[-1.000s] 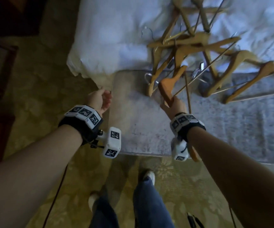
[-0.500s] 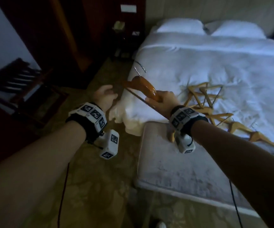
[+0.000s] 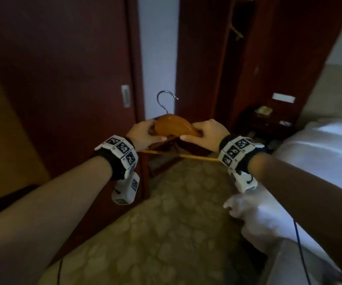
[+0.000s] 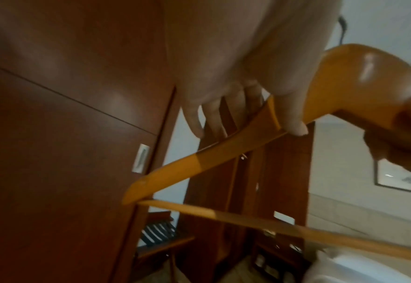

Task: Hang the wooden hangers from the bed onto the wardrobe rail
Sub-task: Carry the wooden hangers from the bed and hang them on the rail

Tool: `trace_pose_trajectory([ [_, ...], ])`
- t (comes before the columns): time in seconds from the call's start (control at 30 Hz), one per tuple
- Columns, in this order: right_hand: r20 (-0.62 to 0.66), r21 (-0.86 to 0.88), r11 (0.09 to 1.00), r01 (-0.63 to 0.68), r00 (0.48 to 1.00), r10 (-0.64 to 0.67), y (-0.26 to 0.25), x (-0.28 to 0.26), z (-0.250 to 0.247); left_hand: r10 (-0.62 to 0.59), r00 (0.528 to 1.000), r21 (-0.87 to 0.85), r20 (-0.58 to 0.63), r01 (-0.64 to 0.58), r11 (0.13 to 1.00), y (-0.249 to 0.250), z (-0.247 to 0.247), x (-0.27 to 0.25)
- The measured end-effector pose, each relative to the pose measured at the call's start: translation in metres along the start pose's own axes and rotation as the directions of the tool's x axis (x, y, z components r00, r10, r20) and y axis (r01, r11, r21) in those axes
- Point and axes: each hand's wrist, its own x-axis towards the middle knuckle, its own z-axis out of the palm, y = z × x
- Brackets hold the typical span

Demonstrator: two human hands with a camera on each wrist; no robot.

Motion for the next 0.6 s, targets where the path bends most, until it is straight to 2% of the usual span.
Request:
trace_pose_trajectory([
  [0.07, -0.006, -0.042, 0.995, 0.090, 0.996, -0.091, -0.041, 0.042, 0.014, -0.065, 0.991, 0.002, -0.115, 0.065, 0.998, -0.031, -0.045, -0.011],
  [0.13, -0.038, 0.013, 0.989, 0.146, 0.989, -0.146, -0.079, 0.085, 0.032, -0.125, 0.964, -0.015, -0.233, 0.125, 0.992, -0.060, -0.086, -0.025],
  [0.2, -0.115, 0.116, 0.971, 0.208, 0.974, -0.195, -0.111, 0.122, 0.056, -0.170, 0.923, 0.003, -0.346, 0.182, 0.983, -0.083, -0.118, -0.038],
  [0.27, -0.236, 0.200, 0.934, 0.295, 0.940, -0.247, -0.156, 0.161, 0.086, -0.244, 0.848, -0.047, -0.471, 0.252, 0.966, -0.109, -0.156, -0.052],
  [0.33, -0.268, 0.254, 0.899, 0.358, 0.919, -0.290, -0.201, 0.192, 0.111, -0.338, 0.757, -0.142, -0.559, 0.315, 0.939, -0.130, -0.189, -0.064],
  [0.43, -0.172, 0.361, 0.816, 0.451, 0.893, -0.417, -0.271, 0.232, 0.137, -0.457, 0.611, -0.268, -0.646, 0.379, 0.886, -0.160, -0.238, -0.082],
  [0.47, -0.130, 0.394, 0.789, 0.471, 0.879, -0.459, -0.295, 0.247, 0.143, -0.489, 0.549, -0.313, -0.678, 0.387, 0.867, -0.169, -0.256, -0.088],
  [0.53, -0.037, 0.476, 0.737, 0.479, 0.849, -0.528, -0.340, 0.272, 0.153, -0.542, 0.415, -0.415, -0.731, 0.361, 0.835, -0.184, -0.288, -0.101],
  [0.6, 0.013, 0.556, 0.677, 0.482, 0.809, -0.587, -0.384, 0.290, 0.165, -0.565, 0.314, -0.489, -0.763, 0.292, 0.822, -0.194, -0.317, -0.114],
])
